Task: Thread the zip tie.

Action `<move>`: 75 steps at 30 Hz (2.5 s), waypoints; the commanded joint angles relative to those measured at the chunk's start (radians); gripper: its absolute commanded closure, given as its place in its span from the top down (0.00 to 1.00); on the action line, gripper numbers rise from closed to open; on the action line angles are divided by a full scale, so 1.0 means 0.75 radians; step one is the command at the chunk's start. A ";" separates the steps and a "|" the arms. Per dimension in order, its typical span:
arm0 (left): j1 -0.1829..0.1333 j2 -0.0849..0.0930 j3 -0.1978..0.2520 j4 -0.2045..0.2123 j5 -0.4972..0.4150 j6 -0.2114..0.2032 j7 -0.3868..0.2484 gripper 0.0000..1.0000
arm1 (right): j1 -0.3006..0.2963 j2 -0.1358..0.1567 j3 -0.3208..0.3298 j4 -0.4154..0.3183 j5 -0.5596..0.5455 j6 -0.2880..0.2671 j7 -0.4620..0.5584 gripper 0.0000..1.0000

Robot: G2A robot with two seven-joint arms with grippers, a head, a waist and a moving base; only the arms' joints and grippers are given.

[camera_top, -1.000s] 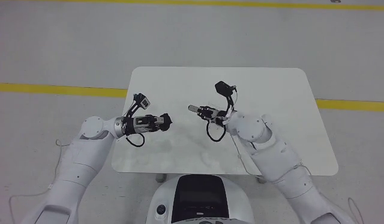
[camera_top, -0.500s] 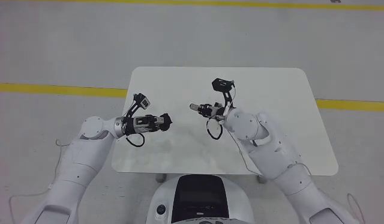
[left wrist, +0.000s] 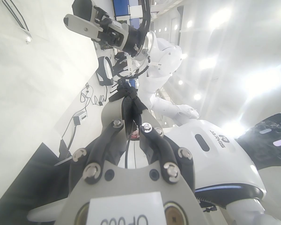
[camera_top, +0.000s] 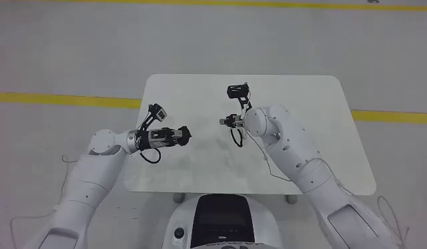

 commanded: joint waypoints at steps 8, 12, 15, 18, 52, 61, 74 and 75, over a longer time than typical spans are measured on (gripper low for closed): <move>0.000 0.000 0.000 0.000 0.000 0.000 0.000 0.00 | 0.000 -0.001 -0.028 0.020 -0.049 -0.015 0.005 1.00; 0.000 0.000 0.000 0.000 0.000 0.000 0.000 0.00 | 0.063 -0.024 -0.095 0.100 -0.091 0.000 0.047 1.00; 0.000 0.000 0.000 0.000 0.000 0.000 0.000 0.00 | 0.135 -0.061 -0.155 0.237 -0.106 0.000 0.085 1.00; 0.000 0.000 0.000 0.000 0.000 0.000 0.000 0.00 | 0.206 -0.114 -0.203 0.391 -0.078 0.000 0.109 1.00; 0.000 0.000 0.000 0.000 0.000 0.000 0.000 0.00 | 0.155 -0.144 -0.145 0.455 -0.148 -0.005 -0.004 0.36; 0.000 0.000 0.000 0.000 0.000 0.000 0.000 0.00 | 0.135 -0.145 -0.121 0.464 -0.175 0.000 -0.007 0.20; 0.000 0.000 0.000 0.000 0.000 0.000 0.000 0.00 | 0.174 -0.186 -0.137 0.624 -0.184 0.000 -0.044 0.15; 0.000 0.000 0.000 0.000 0.000 0.000 0.000 0.00 | 0.181 -0.191 -0.139 0.643 -0.181 0.000 -0.053 0.17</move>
